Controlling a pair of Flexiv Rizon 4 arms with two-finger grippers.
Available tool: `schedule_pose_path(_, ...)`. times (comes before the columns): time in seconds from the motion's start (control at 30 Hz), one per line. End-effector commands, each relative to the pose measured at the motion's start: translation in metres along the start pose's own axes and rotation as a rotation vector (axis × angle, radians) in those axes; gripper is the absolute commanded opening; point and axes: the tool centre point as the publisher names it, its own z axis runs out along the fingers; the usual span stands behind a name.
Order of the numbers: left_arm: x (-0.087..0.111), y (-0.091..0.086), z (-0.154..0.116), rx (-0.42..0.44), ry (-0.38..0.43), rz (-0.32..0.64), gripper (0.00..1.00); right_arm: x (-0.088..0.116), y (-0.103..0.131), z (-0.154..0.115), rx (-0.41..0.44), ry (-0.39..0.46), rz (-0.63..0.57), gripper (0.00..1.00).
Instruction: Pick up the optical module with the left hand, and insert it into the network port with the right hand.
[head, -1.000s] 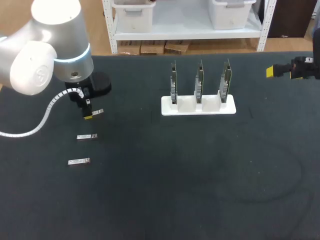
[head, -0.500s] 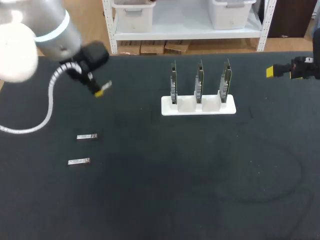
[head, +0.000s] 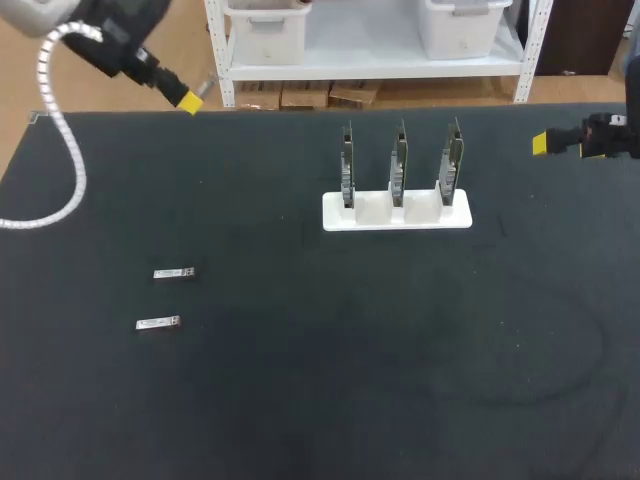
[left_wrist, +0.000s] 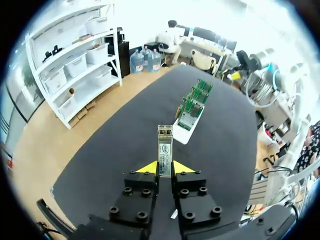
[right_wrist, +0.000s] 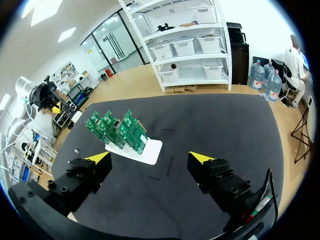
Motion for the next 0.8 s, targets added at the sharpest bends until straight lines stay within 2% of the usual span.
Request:
schedule_pose_path(0.03, 0.011, 0.001, -0.002, 0.062, -0.337, -0.036, 0.0, 0.0, 0.0, 0.0, 0.0, 0.0, 0.0, 1.0)
schedule_pose_path(0.17, 0.011, 0.001, -0.002, 0.062, -0.337, -0.036, 0.0, 0.0, 0.0, 0.0, 0.0, 0.0, 0.0, 1.0)
schedule_pose_path(0.23, 0.011, 0.0, -0.004, 0.056, -0.374, -0.031, 0.0, 0.0, 0.0, 0.0, 0.0, 0.0, 0.0, 1.0)
schedule_pose_path(0.3, 0.001, -0.006, -0.006, 0.07, -0.44, -0.011, 0.0, 0.0, 0.0, 0.0, 0.0, 0.0, 0.0, 1.0)
schedule_pose_path(0.5, -0.041, -0.037, -0.002, 0.12, -0.605, 0.092, 0.0, 0.0, 0.0, 0.0, 0.0, 0.0, 0.0, 1.0)
schedule_pose_path(0.7, -0.065, -0.073, 0.009, 0.162, -0.674, 0.215, 0.0, 0.0, 0.0, 0.0, 0.0, 0.0, 0.0, 1.0)
schedule_pose_path(0.8, -0.074, -0.08, 0.017, 0.195, -0.719, 0.199, 0.0, 0.0, 0.0, 0.0, 0.0, 0.0, 0.0, 1.0)
